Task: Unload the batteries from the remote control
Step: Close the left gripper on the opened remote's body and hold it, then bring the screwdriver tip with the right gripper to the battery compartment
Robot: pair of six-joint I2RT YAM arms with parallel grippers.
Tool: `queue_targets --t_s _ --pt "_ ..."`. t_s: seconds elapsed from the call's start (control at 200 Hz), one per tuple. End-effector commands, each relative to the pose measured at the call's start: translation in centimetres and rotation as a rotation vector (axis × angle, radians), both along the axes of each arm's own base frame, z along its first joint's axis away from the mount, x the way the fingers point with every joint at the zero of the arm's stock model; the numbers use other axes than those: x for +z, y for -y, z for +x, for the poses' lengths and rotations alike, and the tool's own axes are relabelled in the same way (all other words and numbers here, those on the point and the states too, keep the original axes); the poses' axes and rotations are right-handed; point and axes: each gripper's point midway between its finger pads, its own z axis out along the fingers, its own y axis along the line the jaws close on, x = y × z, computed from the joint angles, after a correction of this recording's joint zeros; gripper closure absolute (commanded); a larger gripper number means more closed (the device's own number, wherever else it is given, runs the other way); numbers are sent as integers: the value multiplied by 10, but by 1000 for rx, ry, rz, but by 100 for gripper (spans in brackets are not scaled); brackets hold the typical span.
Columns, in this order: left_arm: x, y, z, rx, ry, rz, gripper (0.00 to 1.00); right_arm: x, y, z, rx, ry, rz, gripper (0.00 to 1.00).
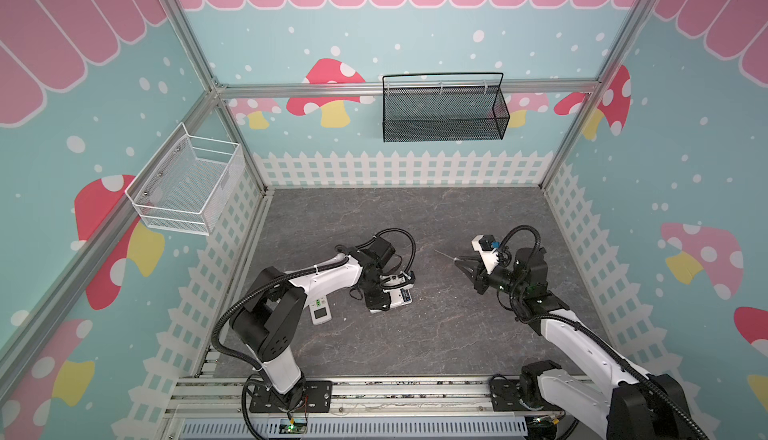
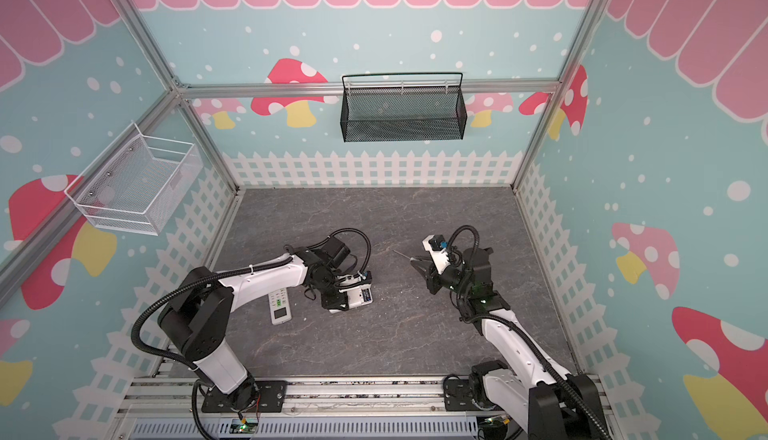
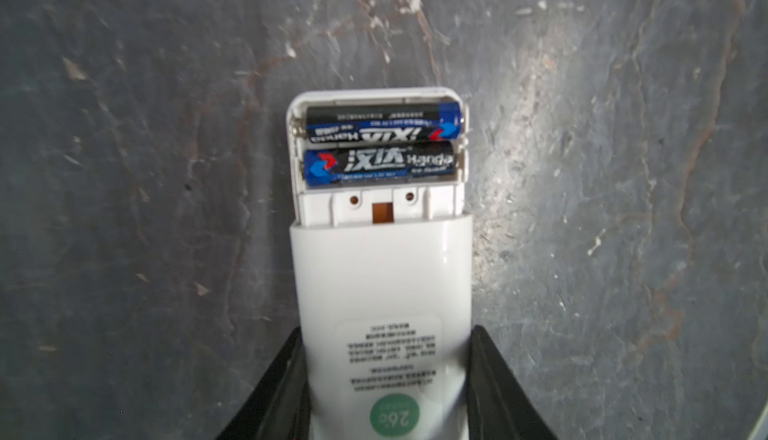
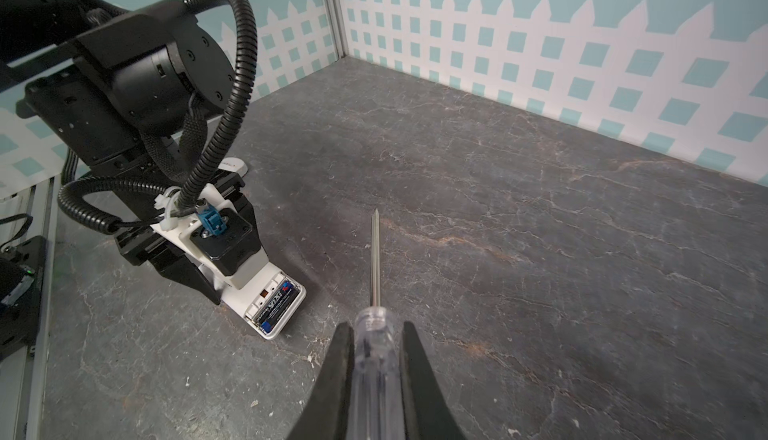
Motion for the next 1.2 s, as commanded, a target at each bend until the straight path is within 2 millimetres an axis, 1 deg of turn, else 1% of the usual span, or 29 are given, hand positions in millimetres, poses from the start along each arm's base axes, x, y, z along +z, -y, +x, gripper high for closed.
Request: queue_targets --t_s 0.0,0.085,0.21,0.305,0.4,0.5,0.62,0.69,0.745,0.861,0.936,1.016,1.126,1.196 --pt "1 3 -3 -49 17 -21 52 -2 -10 -4 63 68 -75 100" --pt "2 4 -4 -51 15 -27 36 -12 -17 -8 112 63 -159 100" --pt "5 15 3 -18 7 -65 22 -18 -21 -16 187 68 -255 100" --pt "10 28 8 8 -8 -99 14 -20 -24 -25 249 95 -301 100" --pt "9 37 9 12 -32 -116 12 -27 -24 -32 286 90 -350 100" --pt "2 42 10 20 -45 -94 11 -41 -31 -43 336 81 -364 100" --pt "1 47 11 37 -67 -95 11 -57 -41 -58 409 58 -383 100" --pt "-4 46 11 35 -69 -71 12 -61 -46 -65 440 71 -389 100" --pt "-7 45 9 25 -65 -51 12 -60 -49 -67 453 78 -380 100" --pt "-18 37 -4 -30 -95 -13 13 -63 -54 -72 478 72 -376 100" --pt "-26 32 -10 -74 -98 4 17 -68 -57 -75 494 75 -384 100" --pt "-26 31 -10 -59 -100 2 21 -73 -60 -78 507 60 -391 100" --pt "-32 28 -14 -77 -107 10 31 -80 -63 -82 532 49 -398 100" --pt "-33 28 -13 -81 -105 13 38 -83 -65 -82 538 43 -403 100"
